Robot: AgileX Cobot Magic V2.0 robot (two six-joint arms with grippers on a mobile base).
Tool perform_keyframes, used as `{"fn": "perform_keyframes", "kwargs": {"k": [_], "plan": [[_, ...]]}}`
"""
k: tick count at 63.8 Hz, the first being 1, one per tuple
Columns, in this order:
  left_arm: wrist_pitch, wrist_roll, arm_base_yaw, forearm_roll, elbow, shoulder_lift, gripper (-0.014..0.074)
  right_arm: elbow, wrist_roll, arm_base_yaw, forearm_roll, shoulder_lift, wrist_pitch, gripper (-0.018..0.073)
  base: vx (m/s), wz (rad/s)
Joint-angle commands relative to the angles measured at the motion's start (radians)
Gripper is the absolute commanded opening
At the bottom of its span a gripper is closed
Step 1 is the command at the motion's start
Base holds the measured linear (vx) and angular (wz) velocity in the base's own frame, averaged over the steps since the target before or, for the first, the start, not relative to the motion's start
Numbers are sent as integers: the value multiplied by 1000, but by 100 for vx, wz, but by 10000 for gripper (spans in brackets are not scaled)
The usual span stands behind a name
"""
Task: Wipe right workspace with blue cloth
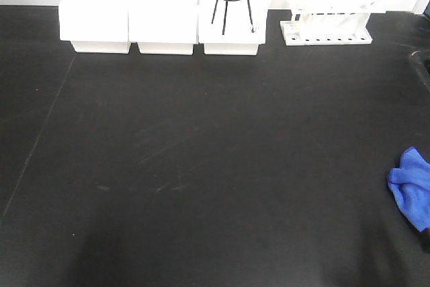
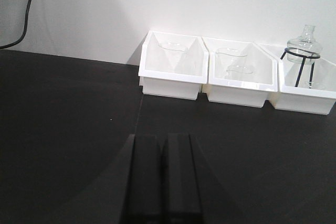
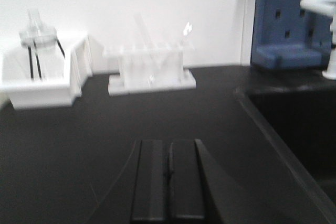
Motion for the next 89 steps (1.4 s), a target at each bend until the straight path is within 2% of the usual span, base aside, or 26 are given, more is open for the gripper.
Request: {"fn": "perform_keyframes", "kwargs": {"k": [1, 7, 14, 23, 27, 30, 35, 46, 57, 67, 77, 82, 89], "plan": [[-80, -8, -4, -6, 31, -16, -6, -8, 27, -5, 52, -9, -201, -6, 0, 0], [-80, -8, -4, -6, 31, -16, -6, -108, 10, -5, 60, -2, -132, -3, 0, 0], [-80, -8, -4, -6, 31, -16, -6, -310, -74, -5, 27, 52, 100, -3, 0, 0], [-80, -8, -4, -6, 31, -16, -6, -578, -68, -5, -95, 209, 421, -3, 0, 0], [-80, -8, -4, -6, 31, -16, -6, -674, -68, -5, -176, 299, 507, -3, 0, 0], [-80, -8, -4, -6, 31, -16, -6, -732, -68, -5, -235, 352, 537, -3, 0, 0], [-80, -8, -4, -6, 31, -16, -6, -791, -65, -5, -278, 441, 545, -3, 0, 0], [-80, -8, -4, -6, 31, -16, -6, -809, -68, -5, -298, 634, 517, -3, 0, 0], [-80, -8, -4, -6, 31, -16, -6, -809, -68, -5, -304, 830, 614, 29, 0, 0], [-80, -8, -4, -6, 31, -16, -6, -809, -68, -5, -313, 1000, 724, 155, 0, 0], [-80, -8, -4, -6, 31, -16, -6, -809, -28, -5, -330, 1133, 745, 384, 0, 0], [-80, -8, -4, -6, 31, -16, -6, -809, 45, -6, -386, 1189, 778, 499, 0, 0], [-80, -8, -4, -6, 31, -16, -6, -809, 191, -6, -514, 1252, 787, 589, 0, 0]]}}
